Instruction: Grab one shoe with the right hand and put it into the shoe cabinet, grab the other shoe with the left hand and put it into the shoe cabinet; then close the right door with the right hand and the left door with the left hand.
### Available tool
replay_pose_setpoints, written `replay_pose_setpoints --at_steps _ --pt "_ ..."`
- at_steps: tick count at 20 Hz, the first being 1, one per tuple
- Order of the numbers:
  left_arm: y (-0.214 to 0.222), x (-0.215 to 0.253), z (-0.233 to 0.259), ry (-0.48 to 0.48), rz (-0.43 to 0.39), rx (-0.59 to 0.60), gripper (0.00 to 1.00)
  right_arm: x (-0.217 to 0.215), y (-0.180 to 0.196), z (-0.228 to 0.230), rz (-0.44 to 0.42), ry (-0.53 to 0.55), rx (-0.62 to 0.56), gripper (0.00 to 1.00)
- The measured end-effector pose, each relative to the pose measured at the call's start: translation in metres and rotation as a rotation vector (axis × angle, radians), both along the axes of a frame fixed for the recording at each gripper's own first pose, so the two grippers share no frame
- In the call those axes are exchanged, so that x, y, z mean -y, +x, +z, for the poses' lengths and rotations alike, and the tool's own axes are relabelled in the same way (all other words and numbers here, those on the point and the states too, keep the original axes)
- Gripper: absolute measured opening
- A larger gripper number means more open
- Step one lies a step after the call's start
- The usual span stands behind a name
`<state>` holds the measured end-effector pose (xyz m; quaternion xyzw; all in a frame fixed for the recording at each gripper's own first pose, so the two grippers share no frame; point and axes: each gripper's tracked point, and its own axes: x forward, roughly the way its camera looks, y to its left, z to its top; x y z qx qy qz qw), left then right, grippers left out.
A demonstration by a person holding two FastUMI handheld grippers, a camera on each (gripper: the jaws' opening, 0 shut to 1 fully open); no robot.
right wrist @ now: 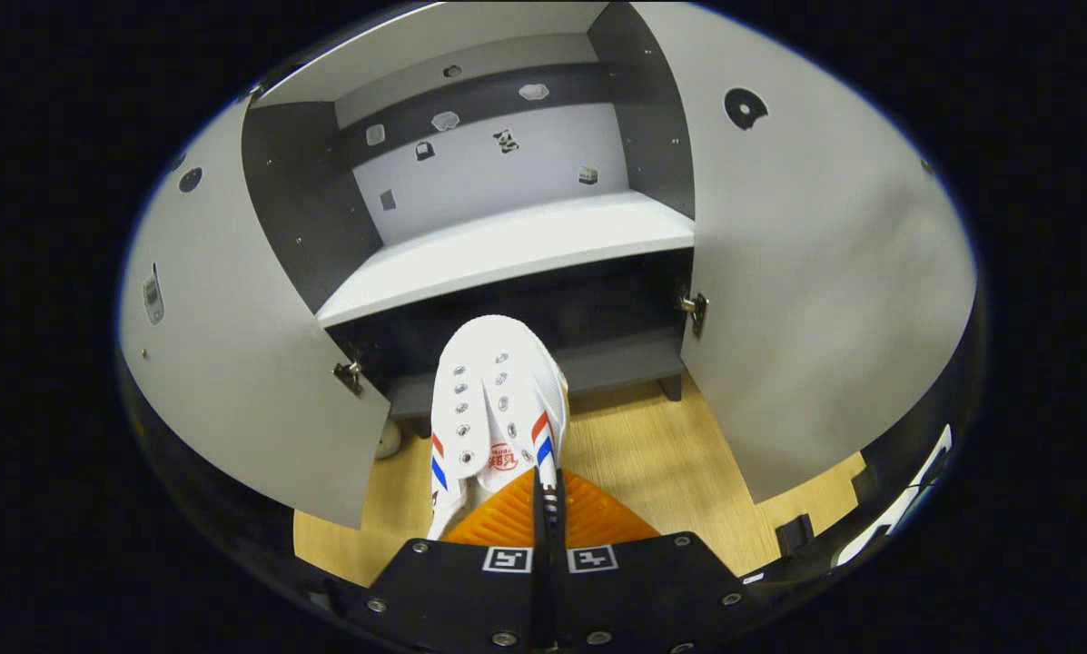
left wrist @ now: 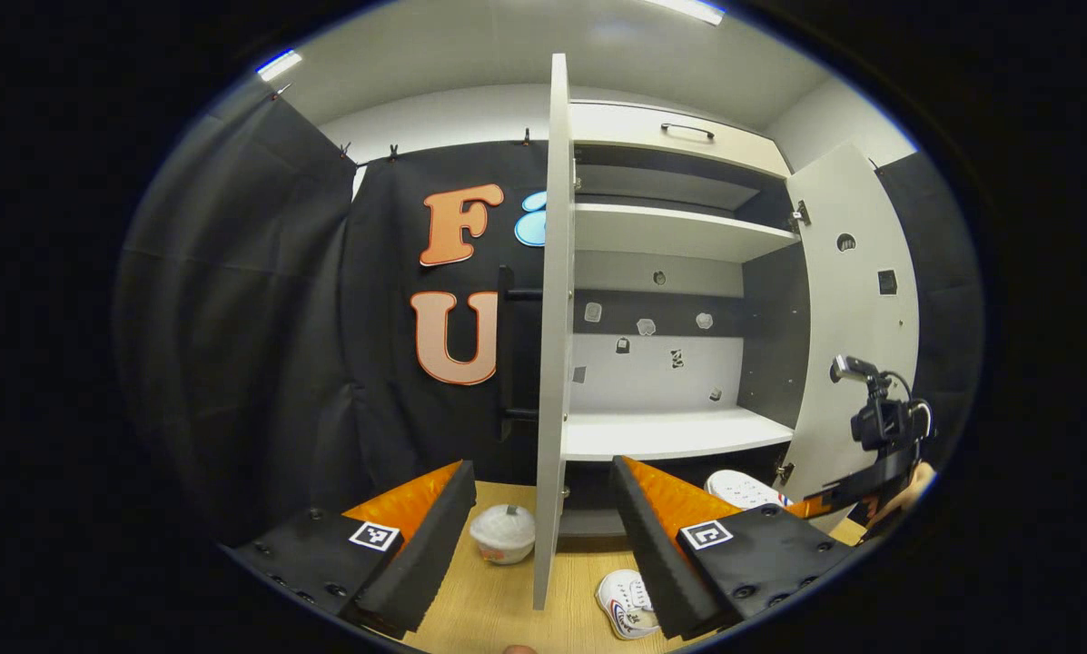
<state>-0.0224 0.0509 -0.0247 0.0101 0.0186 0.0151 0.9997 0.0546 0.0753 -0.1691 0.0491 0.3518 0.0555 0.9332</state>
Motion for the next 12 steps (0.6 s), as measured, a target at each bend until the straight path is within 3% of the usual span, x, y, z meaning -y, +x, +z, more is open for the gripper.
replay_pose_setpoints --at_steps 12 --pt "-0.005 -0.006 -0.004 0.005 0.001 -0.001 0.96 0.026 -0.008 0.119 -0.003 0.012 0.115 0.0"
